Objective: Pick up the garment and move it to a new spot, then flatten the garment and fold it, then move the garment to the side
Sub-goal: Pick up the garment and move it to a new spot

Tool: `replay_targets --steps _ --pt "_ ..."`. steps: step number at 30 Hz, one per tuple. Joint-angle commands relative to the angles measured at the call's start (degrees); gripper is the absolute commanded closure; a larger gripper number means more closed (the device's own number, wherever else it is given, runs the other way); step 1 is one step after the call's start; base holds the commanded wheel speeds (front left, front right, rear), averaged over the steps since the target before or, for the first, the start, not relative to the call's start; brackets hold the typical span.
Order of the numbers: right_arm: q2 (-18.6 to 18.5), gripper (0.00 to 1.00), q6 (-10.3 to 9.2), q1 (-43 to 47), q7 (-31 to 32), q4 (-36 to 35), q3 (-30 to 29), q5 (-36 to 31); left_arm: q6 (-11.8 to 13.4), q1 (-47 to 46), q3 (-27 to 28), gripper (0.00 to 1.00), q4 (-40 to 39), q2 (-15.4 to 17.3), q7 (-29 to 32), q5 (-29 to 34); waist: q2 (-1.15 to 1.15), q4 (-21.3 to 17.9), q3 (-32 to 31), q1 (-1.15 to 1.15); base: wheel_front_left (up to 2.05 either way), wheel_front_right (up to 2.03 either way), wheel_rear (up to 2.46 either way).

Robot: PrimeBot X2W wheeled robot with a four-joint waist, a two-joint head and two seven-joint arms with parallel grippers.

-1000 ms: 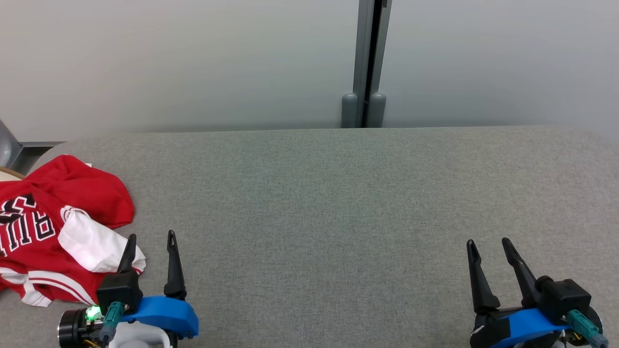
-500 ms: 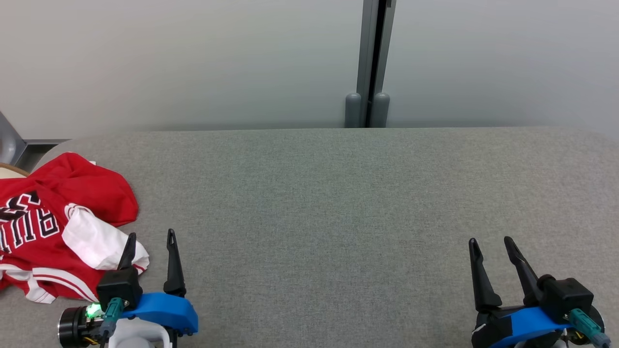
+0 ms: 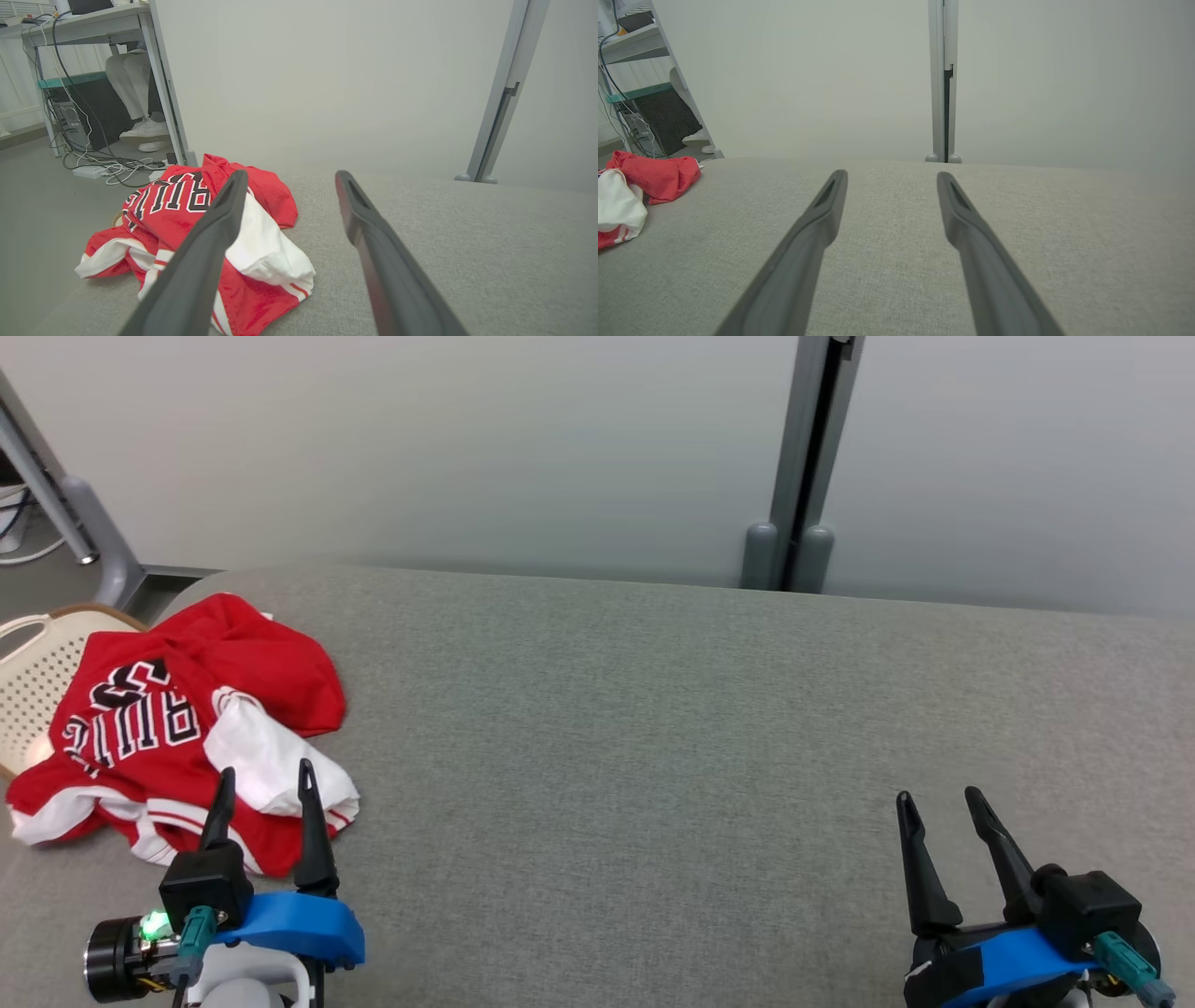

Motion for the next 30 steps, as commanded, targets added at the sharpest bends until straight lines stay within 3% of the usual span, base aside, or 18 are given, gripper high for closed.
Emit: replay_targets --steps 1,19,30 --pt "-0.27 0.0 0.11 0.47 -0.21 -0.35 0.04 0.25 0.25 0.5 0.15 0.0 -0.55 0.36 -0.18 0.42 0.0 2.36 -0.05 0.0 0.0 0.0 0.0" --pt "-0.27 0.0 0.11 -0.26 -0.22 -1.12 0.92 0.53 0.93 1.42 2.17 0.0 -2.89 1.19 -0.18 0.08 0.0 15.59 1.0 0.0 0.0 0.0 0.0" --pt "-0.27 0.0 0.11 -0.93 -0.22 -1.11 1.69 0.26 1.49 2.13 4.15 0.0 -3.91 1.38 -0.18 -0.45 0.0 17.59 1.54 0.0 0.0 0.0 0.0"
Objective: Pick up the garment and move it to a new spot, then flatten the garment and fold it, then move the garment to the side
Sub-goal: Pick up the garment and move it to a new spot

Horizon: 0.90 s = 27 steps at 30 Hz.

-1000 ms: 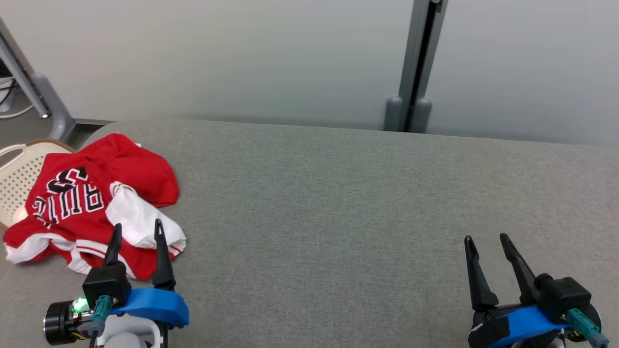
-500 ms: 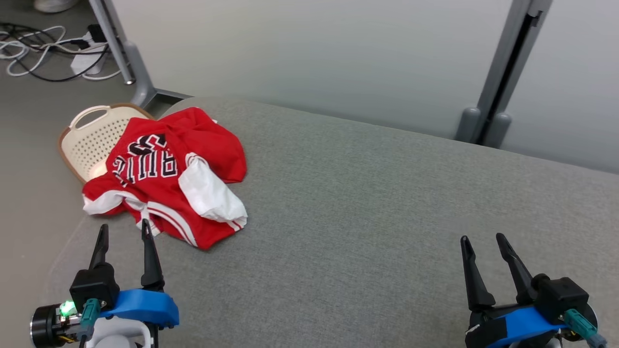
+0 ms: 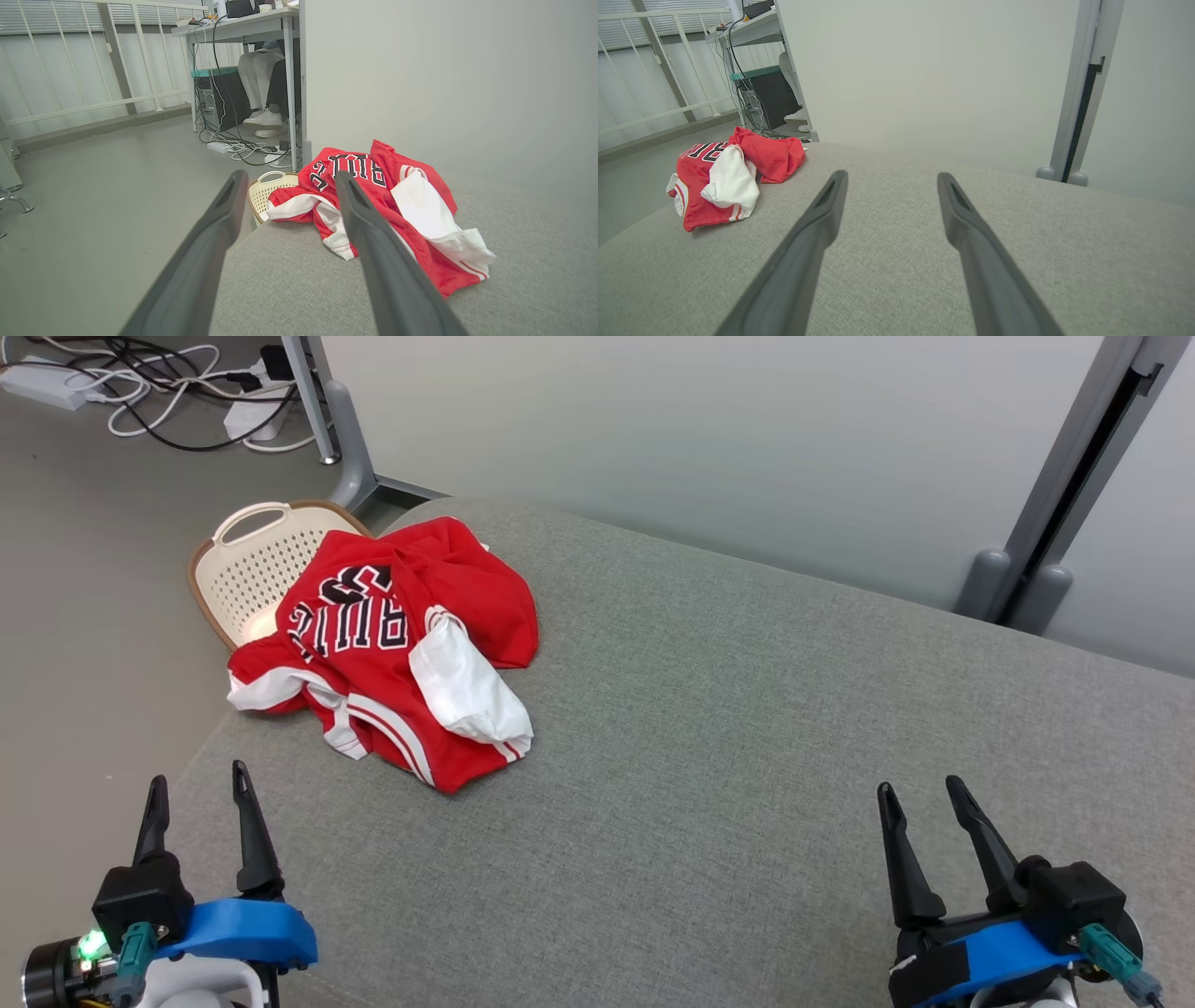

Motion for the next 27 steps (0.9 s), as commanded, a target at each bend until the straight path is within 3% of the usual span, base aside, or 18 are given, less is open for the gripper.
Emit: replay_targets --steps 1,10,20,27 --pt "-0.26 0.0 0.11 -0.73 -0.22 -0.15 0.29 -0.32 0.14 0.2 0.46 0.0 -0.29 0.23 -0.18 -0.34 0.0 -0.32 0.3 0.0 0.0 0.0 0.0" --pt "-0.26 0.0 0.11 -2.59 -0.22 -1.01 0.48 -2.68 -0.58 -5.11 2.71 0.0 0.03 0.04 -0.18 -2.25 0.0 -4.1 3.48 0.0 0.0 0.0 0.0" --pt "-0.25 0.0 0.11 -7.24 -0.22 -5.1 -0.17 -7.72 -3.21 -21.35 6.29 0.0 4.67 3.6 -0.17 -3.91 0.0 -12.08 13.68 0.0 0.0 0.0 0.0" --pt "-0.28 0.0 0.11 -9.56 -0.22 -9.02 -0.34 -10.32 -4.94 -32.01 7.17 0.0 14.23 7.43 -0.16 -4.31 0.0 -16.69 20.56 0.0 0.0 0.0 0.0"
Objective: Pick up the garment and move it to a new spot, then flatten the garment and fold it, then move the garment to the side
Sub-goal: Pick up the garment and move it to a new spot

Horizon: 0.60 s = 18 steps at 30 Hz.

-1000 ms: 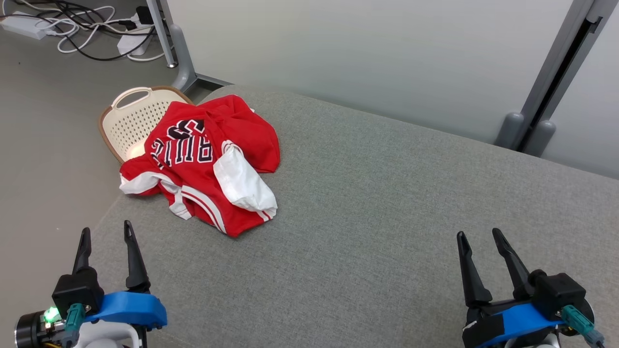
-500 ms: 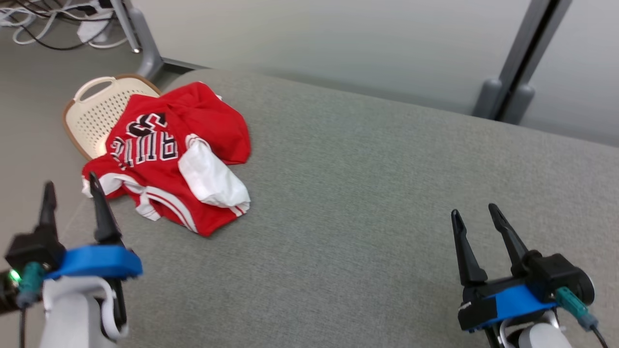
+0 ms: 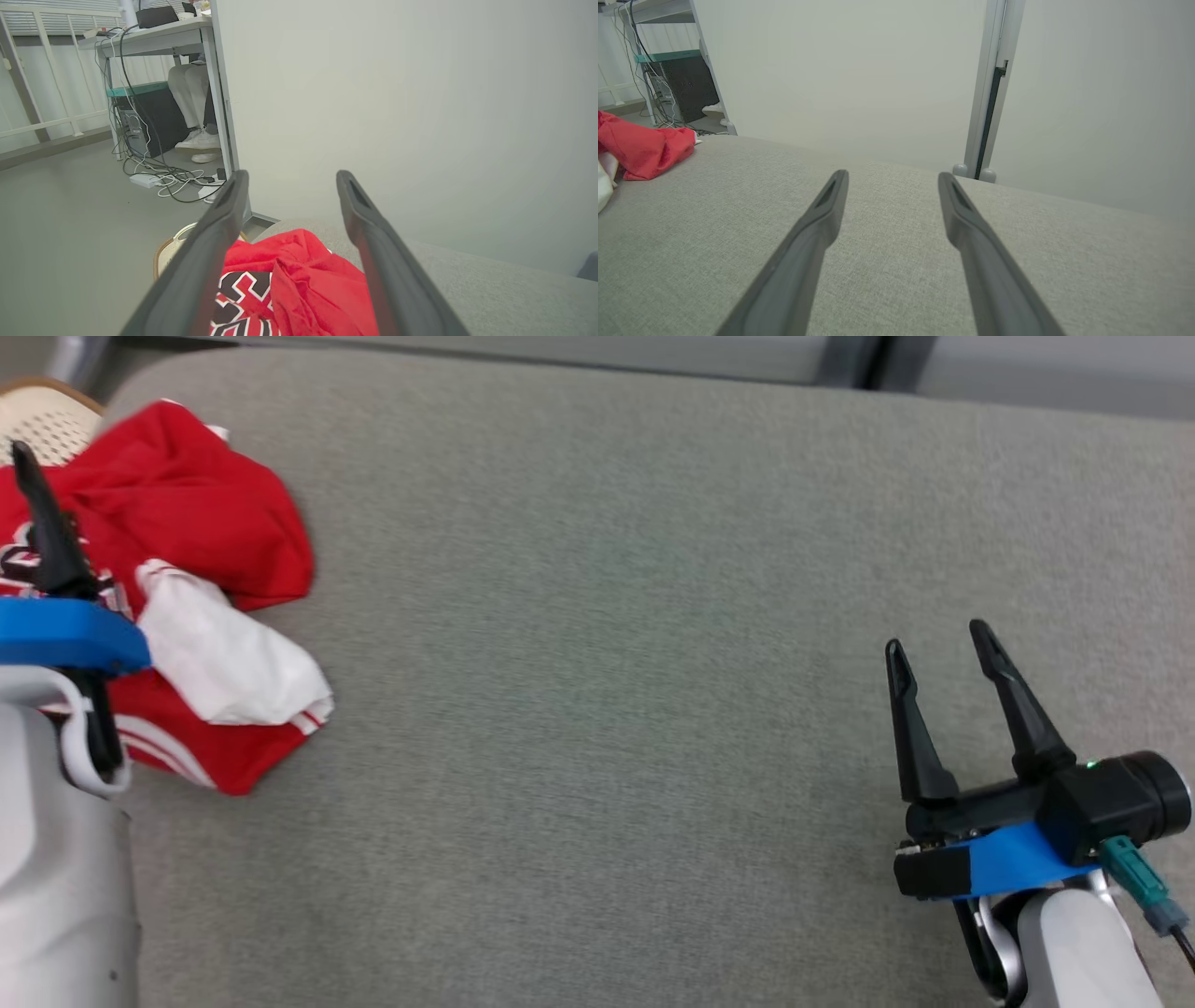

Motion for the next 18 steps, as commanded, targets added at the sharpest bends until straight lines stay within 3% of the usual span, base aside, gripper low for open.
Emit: replay_targets --steps 1,9,13,18 --pt "-0.3 0.0 0.11 -0.94 -0.21 -0.48 -0.08 -0.39 -0.15 -1.25 0.24 0.0 0.81 0.58 -0.17 -0.36 0.0 -3.47 3.57 -0.01 0.0 0.0 0.0" --pt "-1.15 0.0 0.11 -1.23 -0.22 -3.82 -1.47 -1.03 -2.11 -10.55 -0.27 0.0 15.98 7.73 5.69 -0.63 0.0 -6.71 7.89 -0.01 0.0 0.0 0.0" --pt "-1.42 0.0 0.11 -0.57 -0.22 -4.52 -2.34 -0.73 -2.65 -14.19 -1.56 0.0 24.91 10.81 12.39 -0.15 0.0 -7.04 8.55 -0.01 0.0 0.0 0.0" --pt "-1.3 0.0 0.11 -0.5 -0.22 -4.3 -2.59 -0.39 -3.52 -16.13 -2.59 0.0 31.27 11.56 19.61 -0.72 0.0 -6.75 8.52 -0.01 0.0 0.0 0.0"
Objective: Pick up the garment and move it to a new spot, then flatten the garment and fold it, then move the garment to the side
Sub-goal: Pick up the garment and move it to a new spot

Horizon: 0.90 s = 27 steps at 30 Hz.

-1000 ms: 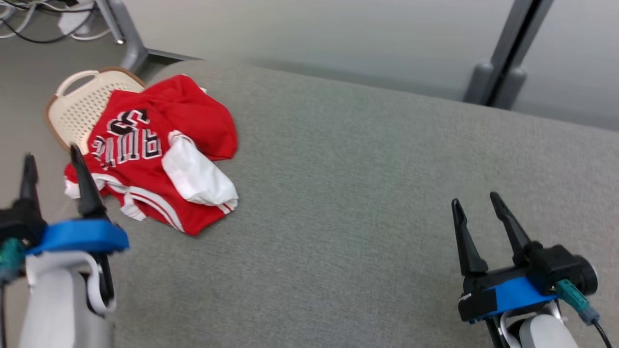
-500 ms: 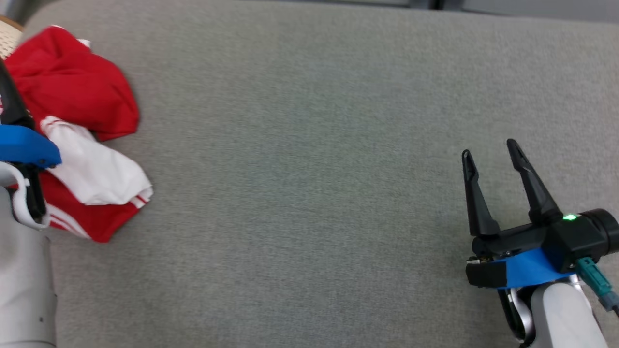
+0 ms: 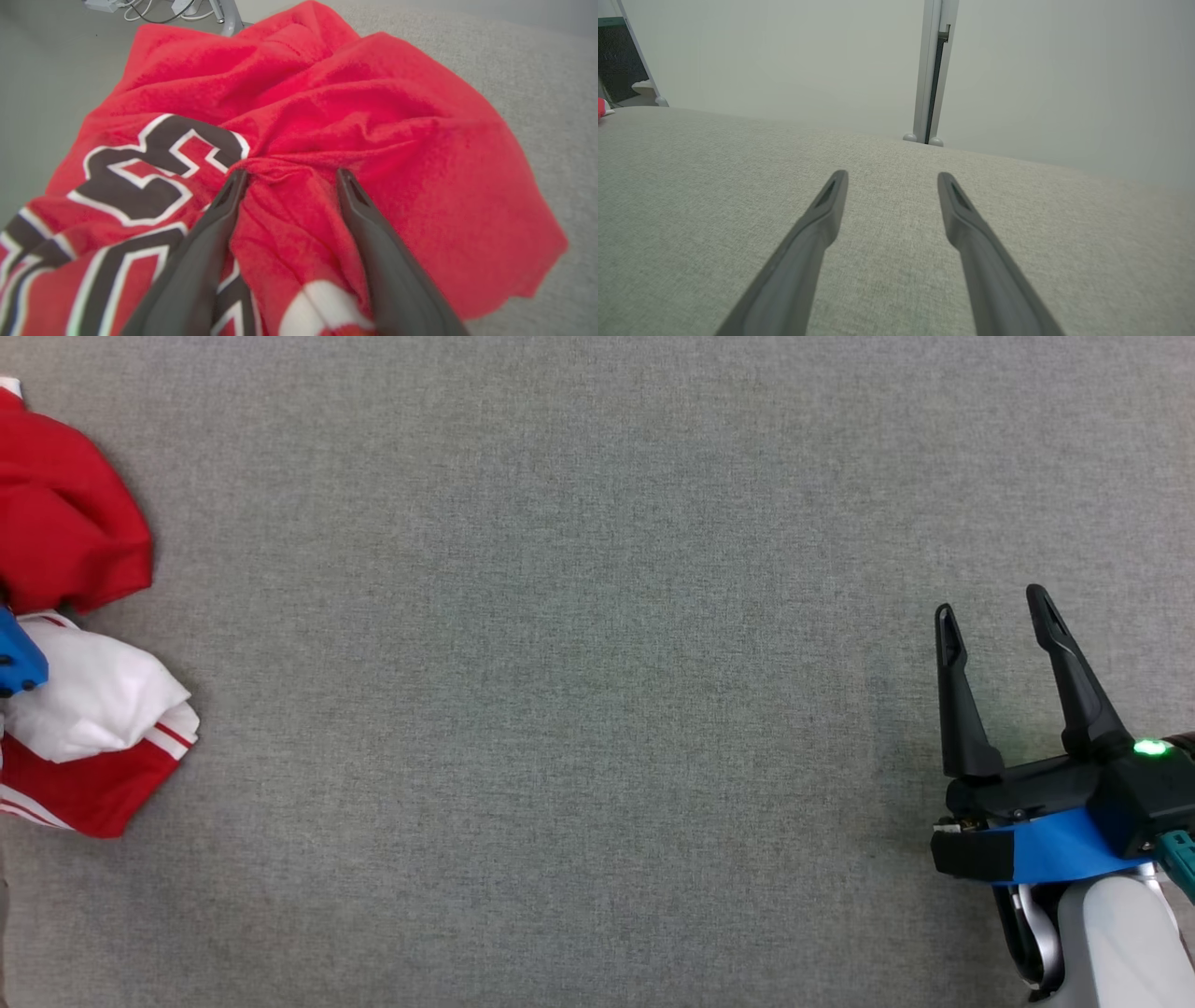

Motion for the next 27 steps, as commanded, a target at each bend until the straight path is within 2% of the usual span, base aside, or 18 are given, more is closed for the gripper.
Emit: replay_targets --steps 1,6,7,8,9,14,27 --pt "-0.08 0.0 0.11 0.12 -0.22 0.06 0.03 0.04 -0.24 -0.98 -0.21 0.0 0.59 0.4 0.74 -0.16 0.0 0.09 -0.14 -0.01 0.0 0.0 0.0" --pt "0.15 0.0 0.11 -0.1 -0.22 0.66 0.72 0.39 -1.04 -0.97 -1.34 0.0 3.49 0.02 4.55 -0.81 0.0 0.2 -0.88 -0.01 0.0 0.0 0.0" --pt "0.2 0.0 0.11 -0.1 -0.22 0.83 0.87 0.48 -1.13 -0.82 -1.5 0.08 3.79 -0.06 5.0 -1.07 0.0 0.17 -1.07 -0.01 0.0 0.0 0.0" --pt "0.24 0.0 0.11 -0.11 -0.22 0.91 1.0 0.48 -1.18 -0.58 -1.92 0.89 4.0 -0.11 5.25 -0.81 0.0 0.12 -1.26 -0.01 0.0 0.0 0.0" --pt "0.29 0.0 0.11 -0.07 -0.22 0.93 1.09 0.54 -1.27 -0.42 -2.05 1.0 4.15 -0.26 5.2 -0.97 0.0 0.05 -1.44 -0.01 0.0 0.0 0.0" --pt "0.45 0.0 0.11 0.23 -0.22 1.18 1.11 1.13 -1.48 -0.37 -3.18 1.0 3.88 0.23 3.04 -1.0 0.0 -0.37 -2.94 -0.01 0.0 0.0 0.0" --pt "1.02 0.0 0.11 1.97 -0.22 3.01 1.58 3.1 -1.58 -3.16 -8.18 1.0 -3.12 1.69 -10.95 0.39 0.0 -2.18 -11.69 -0.01 0.0 0.0 0.0"
